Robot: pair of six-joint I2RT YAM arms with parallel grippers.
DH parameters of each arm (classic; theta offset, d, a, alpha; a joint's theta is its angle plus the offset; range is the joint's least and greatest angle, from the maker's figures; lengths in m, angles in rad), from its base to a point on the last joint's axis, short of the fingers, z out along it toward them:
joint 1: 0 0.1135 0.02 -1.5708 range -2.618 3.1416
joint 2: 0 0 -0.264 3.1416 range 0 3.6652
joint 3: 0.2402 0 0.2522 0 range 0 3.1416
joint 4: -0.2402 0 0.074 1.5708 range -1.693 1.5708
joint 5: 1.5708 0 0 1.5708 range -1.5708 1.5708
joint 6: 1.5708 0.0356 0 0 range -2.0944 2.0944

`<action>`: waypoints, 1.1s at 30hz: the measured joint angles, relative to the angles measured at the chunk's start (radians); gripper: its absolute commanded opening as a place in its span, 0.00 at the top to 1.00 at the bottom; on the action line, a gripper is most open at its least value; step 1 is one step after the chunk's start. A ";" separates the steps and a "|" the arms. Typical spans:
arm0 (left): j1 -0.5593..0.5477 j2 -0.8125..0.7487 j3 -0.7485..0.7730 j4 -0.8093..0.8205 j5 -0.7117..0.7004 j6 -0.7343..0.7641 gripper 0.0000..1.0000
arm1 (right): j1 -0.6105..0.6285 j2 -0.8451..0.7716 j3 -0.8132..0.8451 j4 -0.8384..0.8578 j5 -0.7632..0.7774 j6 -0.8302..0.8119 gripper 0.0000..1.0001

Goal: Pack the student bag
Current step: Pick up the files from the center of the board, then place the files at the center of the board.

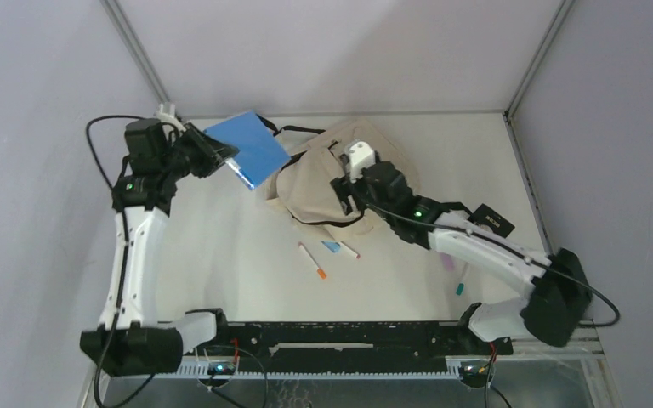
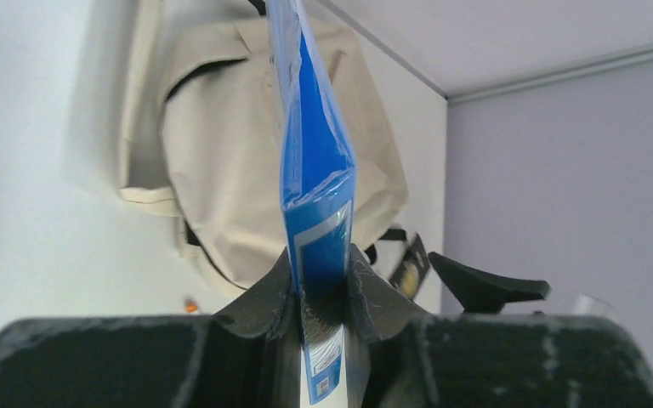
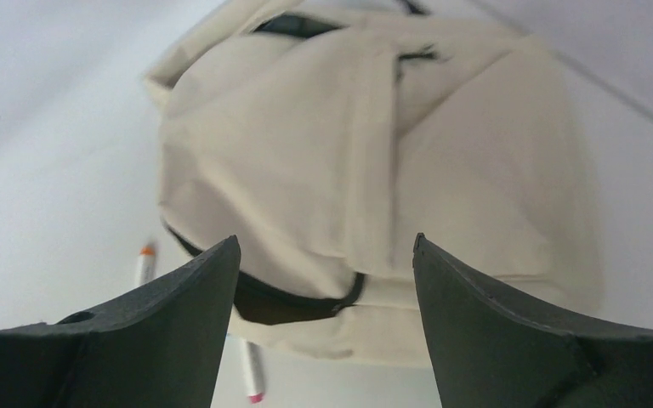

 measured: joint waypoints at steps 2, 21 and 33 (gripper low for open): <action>0.005 -0.066 0.011 -0.050 -0.060 0.038 1.00 | 0.019 0.095 0.061 -0.056 -0.031 0.016 0.18; 0.134 -0.184 -0.010 -0.236 -0.232 0.096 1.00 | 0.182 0.742 0.522 -0.196 -0.019 -0.044 0.34; 0.134 -0.185 -0.068 -0.229 -0.201 0.090 1.00 | 0.163 0.810 0.576 -0.193 0.087 -0.035 0.90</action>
